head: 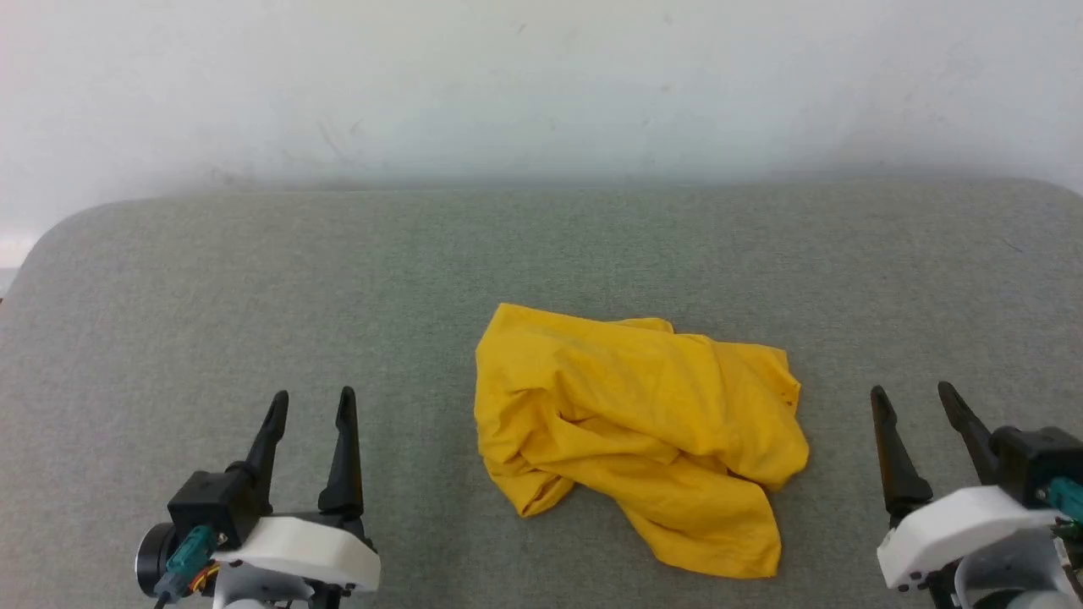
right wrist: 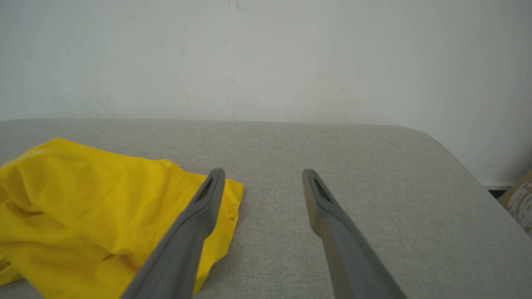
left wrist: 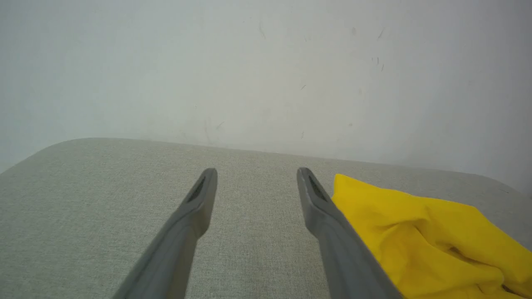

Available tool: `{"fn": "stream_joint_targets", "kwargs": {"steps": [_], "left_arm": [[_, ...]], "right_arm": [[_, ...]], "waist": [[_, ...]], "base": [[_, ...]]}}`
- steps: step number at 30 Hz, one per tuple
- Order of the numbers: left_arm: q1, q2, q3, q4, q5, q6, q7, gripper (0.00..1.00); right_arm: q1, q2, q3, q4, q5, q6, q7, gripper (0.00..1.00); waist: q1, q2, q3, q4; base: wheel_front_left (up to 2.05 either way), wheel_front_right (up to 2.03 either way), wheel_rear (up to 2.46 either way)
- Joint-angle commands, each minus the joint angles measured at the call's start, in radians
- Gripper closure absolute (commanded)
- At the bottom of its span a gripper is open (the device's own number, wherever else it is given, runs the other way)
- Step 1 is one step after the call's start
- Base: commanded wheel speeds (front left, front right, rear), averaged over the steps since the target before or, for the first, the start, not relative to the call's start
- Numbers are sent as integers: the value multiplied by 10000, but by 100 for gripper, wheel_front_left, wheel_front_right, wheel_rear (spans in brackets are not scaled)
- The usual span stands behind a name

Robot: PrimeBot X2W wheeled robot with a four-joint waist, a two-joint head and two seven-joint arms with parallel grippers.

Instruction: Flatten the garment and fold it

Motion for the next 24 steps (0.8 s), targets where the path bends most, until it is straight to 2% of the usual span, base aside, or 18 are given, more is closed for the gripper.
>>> {"fn": "stream_joint_targets", "kwargs": {"steps": [1,5,9,17,21,22,23,24], "left_arm": [[-42,-16,-15,-71,67,81,-26,0],[-194,-271,-104,-128,-100,25,-81,0],[-413,-433,-238,-40,-102,-63,-147,0],[-816,-604,-308,264,35,-206,-251,0],[-898,-680,-275,391,63,-240,-269,0],[-901,-694,-265,421,67,-246,-271,0],[-895,-705,-244,439,68,-250,-274,0],[-881,-712,-217,450,71,-248,-275,0]], "right_arm": [[-238,17,-82,159,-55,-9,70,0],[-906,-560,-52,1444,-178,-9,520,0],[-1750,-1084,534,2935,208,-9,887,0],[-3275,-2027,2726,5514,1274,-9,2337,0],[-3627,-2054,3564,6558,2101,-9,3633,0],[-3670,-2034,3737,6726,2347,-9,3971,23],[-3717,-2024,3876,6819,2589,-9,4214,64],[-3774,-2042,4012,6844,2771,-9,4347,100]], "waist": [[0,0,69,131],[0,0,214,489],[0,0,447,817],[0,0,776,1144],[0,0,790,1154],[0,0,759,1139],[0,0,728,1118],[0,0,695,1089]], "base": [[0,0,0],[0,0,0],[0,0,0],[0,0,0],[0,0,0],[0,0,0],[0,0,0],[0,0,0]]}}
